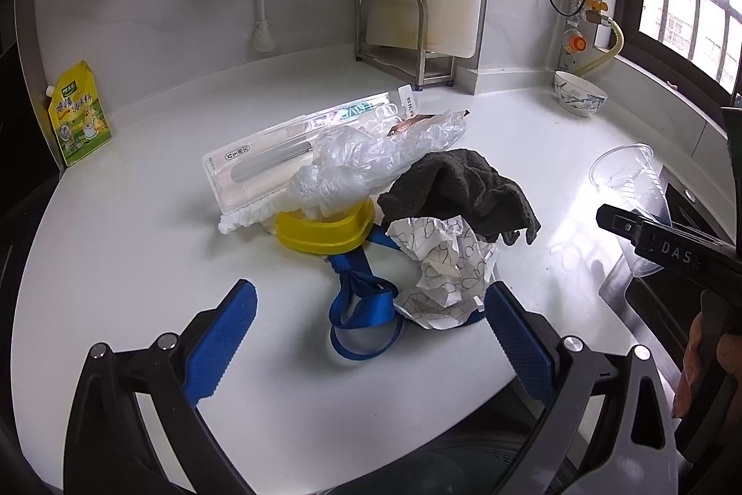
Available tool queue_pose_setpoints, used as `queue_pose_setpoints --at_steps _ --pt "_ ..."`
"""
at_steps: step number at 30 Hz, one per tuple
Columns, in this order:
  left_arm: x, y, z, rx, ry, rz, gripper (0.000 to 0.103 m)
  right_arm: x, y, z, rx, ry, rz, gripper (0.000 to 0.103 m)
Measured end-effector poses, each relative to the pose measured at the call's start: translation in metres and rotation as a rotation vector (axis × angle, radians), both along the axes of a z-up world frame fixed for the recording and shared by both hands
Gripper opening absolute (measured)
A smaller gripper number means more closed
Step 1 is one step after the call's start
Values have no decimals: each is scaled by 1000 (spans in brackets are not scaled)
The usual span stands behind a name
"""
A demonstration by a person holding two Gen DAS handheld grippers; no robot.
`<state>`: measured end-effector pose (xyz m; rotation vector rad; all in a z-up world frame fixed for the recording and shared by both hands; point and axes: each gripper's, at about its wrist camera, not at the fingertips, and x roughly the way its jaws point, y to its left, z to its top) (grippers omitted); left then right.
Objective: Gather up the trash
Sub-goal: 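Reach the left tool to the crumpled white paper while the right tool reaches the clear cup, then close the left tool on the crumpled paper while the right tool grips the clear cup, then carry the paper in the left tool and the cup in the right tool over the bin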
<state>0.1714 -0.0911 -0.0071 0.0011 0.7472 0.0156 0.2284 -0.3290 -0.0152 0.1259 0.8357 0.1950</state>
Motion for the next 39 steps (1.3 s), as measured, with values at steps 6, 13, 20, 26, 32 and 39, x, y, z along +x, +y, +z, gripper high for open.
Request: queue_pose_setpoints --at_steps 6,13,20,26,32,39 --pt "15 -15 0 16 -45 6 97 -2 -11 -4 82 16 -3 55" --pt "24 -37 -6 71 -75 -13 95 -1 -21 -4 147 25 -10 55" --pt "33 -45 -23 83 -17 -32 63 -3 -23 -2 156 20 -13 55" --pt "34 -37 -27 22 4 -34 30 -2 -22 -5 152 29 -12 55" --pt "27 -28 -15 17 -10 -45 29 -3 -22 -5 146 24 -17 55" --pt "10 -10 8 24 -17 -62 29 -11 -15 2 125 -5 -16 55"
